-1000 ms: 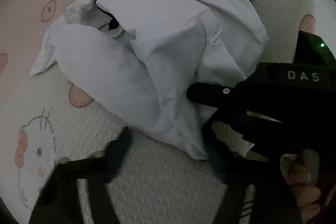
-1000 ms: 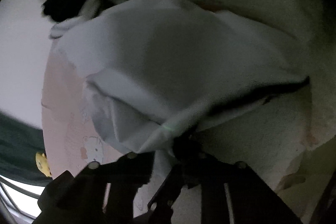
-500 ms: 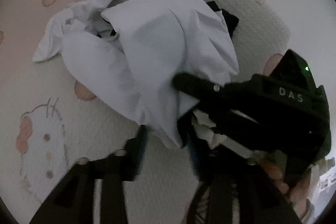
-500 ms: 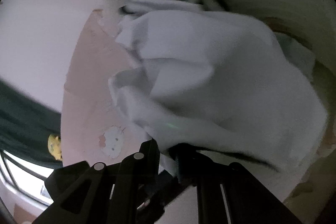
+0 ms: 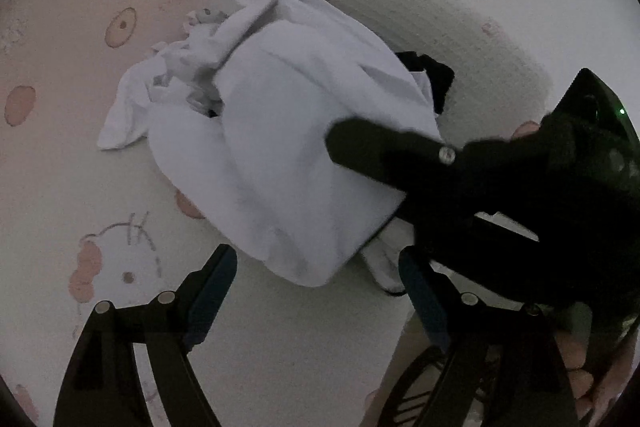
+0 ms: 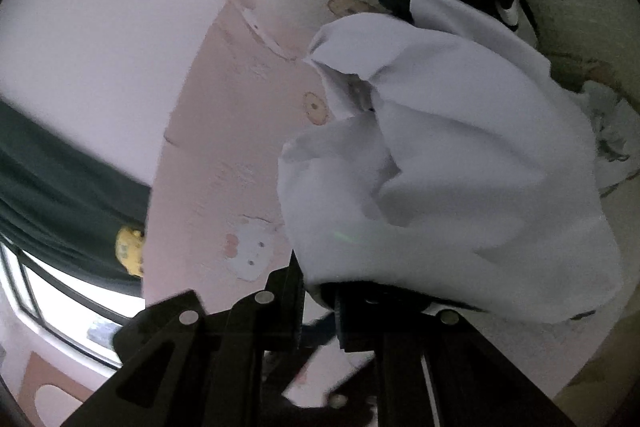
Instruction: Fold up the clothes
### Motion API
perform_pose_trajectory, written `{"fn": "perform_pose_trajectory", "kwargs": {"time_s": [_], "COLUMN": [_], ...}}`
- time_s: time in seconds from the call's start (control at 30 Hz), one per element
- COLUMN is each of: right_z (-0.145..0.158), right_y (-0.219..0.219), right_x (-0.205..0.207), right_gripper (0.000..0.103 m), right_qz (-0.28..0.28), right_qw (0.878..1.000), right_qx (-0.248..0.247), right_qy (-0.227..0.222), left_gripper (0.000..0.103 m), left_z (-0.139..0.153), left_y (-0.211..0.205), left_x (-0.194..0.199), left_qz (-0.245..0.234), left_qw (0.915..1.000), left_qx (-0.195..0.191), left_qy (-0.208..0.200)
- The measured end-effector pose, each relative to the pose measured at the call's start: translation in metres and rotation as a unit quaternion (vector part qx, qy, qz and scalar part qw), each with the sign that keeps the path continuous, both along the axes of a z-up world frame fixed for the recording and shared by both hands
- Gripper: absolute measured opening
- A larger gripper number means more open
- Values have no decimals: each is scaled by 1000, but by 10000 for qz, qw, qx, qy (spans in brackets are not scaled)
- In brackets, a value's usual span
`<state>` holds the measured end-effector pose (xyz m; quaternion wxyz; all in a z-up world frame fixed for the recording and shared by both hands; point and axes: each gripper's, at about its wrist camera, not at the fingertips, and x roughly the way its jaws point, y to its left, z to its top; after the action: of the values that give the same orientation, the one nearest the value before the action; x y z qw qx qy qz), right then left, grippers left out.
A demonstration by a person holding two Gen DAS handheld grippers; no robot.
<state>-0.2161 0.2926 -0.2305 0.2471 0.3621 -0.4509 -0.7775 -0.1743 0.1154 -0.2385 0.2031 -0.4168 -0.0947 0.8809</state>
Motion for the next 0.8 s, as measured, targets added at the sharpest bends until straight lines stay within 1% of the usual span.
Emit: {"fn": "perform_pose_trajectory", "kwargs": {"time_s": [0.03, 0.07, 0.1, 0.13, 0.17, 0.2, 0.27, 0.3, 0.37, 0.43, 0.47, 0.5, 0.57, 0.63, 0.7, 0.77, 0.8], "right_z": [4, 7, 8, 10, 11, 12, 13, 14, 15, 15, 15, 16, 16, 17, 18, 19, 19], "right_y": [-1, -2, -3, -3, -4, -4, -4, -4, -3, 0, 3, 6, 16, 26, 41, 53, 58], "right_x": [-6, -11, -13, -15, -17, -19, -22, -20, -14, -10, -7, -4, 4, 12, 20, 25, 25], "right_gripper": [11, 11, 11, 11, 11, 11, 12, 14, 16, 30, 43, 51, 54, 56, 58, 60, 63], "right_qz": [1, 1, -1, -3, -5, -6, 37, 19, -24, 5, 48, 91, 38, -59, -366, -645, -738], "right_qw": [10000, 10000, 10000, 10000, 9999, 9999, 9999, 9997, 9989, 9976, 9968, 9959, 9950, 9941, 9919, 9888, 9883], "right_qx": [-24, -44, -4, 39, 82, 94, 71, 147, 309, 473, 555, 637, 668, 703, 828, 955, 925], "right_qy": [-21, -44, -49, -54, -59, -85, -146, -213, -351, -496, -565, -634, -739, -824, -890, -945, -965], "left_gripper": [82, 81, 77, 60, 43, 39, 24, 20, 18, 17, 17, 17, 17, 17, 17, 17, 17], "left_z": [3, 22, 36, 38, 47, 54, 53, 55, 58, 61, 62, 64, 68, 66, 73, 73, 71], "left_y": [1, -5, -9, -9, -6, -5, 0, 13, 14, 15, 14, 12, 7, 0, 1, -8, -14], "left_x": [1, 8, 13, 7, -13, -29, -34, -34, -34, -33, -34, -34, -36, -44, -60, -53, -47], "left_qz": [33, 98, 158, 208, 278, 338, 390, 385, 392, 454, 468, 529, 651, 785, 905, 962, 994], "left_qw": [10000, 9999, 9999, 9998, 9996, 9994, 9992, 9992, 9991, 9985, 9983, 9979, 9971, 9965, 9955, 9946, 9942], "left_qx": [21, 17, 18, 21, -5, -37, -115, -107, -114, -275, -340, -367, -399, -282, -291, -374, -416], "left_qy": [9, 14, 24, 34, 3, -24, -28, 1, 60, 110, 105, 96, 69, -14, -4, 46, 72]}}
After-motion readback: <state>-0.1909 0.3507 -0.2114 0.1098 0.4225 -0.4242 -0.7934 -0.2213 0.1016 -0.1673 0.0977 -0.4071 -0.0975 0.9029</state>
